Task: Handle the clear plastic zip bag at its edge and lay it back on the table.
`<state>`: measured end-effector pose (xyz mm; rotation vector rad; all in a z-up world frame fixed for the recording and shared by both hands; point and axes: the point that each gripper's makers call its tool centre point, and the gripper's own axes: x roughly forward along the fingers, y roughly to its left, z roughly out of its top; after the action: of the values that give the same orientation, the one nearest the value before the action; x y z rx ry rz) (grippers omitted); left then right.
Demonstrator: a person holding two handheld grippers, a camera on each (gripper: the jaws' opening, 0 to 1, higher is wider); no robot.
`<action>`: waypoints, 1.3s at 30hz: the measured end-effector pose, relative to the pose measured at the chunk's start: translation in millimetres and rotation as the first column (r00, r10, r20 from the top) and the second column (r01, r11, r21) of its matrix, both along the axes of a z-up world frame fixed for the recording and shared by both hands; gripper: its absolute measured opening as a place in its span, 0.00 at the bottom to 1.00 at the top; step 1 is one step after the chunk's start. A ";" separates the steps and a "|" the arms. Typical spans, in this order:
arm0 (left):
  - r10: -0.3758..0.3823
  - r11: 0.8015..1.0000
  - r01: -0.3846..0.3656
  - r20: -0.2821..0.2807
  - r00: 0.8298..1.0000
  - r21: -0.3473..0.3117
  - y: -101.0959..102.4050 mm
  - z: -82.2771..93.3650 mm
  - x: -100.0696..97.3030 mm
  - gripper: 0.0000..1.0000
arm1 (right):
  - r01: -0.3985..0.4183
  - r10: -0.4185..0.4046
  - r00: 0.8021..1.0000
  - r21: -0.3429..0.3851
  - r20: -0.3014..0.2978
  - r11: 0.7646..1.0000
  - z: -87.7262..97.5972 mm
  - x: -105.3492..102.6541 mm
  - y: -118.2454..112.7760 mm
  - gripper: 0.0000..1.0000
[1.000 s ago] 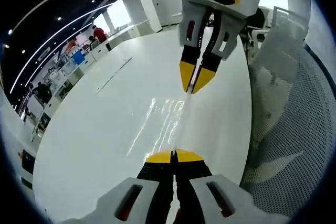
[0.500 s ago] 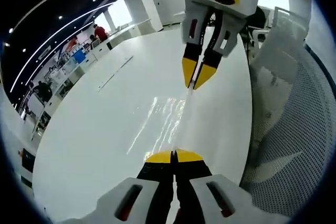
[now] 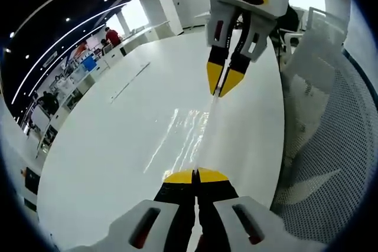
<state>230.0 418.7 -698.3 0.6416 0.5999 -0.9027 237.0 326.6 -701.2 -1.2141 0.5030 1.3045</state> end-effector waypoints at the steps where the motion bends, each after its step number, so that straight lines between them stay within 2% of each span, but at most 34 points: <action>1: 0.000 1.000 0.000 -0.001 1.000 0.000 0.2 -0.1 0.0 0.00 | 0.000 0.000 1.000 0.000 0.001 1.000 0.0 0.2 -0.2 0.00; 39: 0.013 1.000 -0.013 -0.004 1.000 0.002 6.1 -2.3 0.3 0.00 | 0.007 -0.007 1.000 -0.013 0.004 1.000 -1.0 3.6 -11.3 0.00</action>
<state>230.3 424.7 -700.6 0.6371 0.6078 -0.8910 240.7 315.2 -702.3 -1.2243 0.5127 1.2942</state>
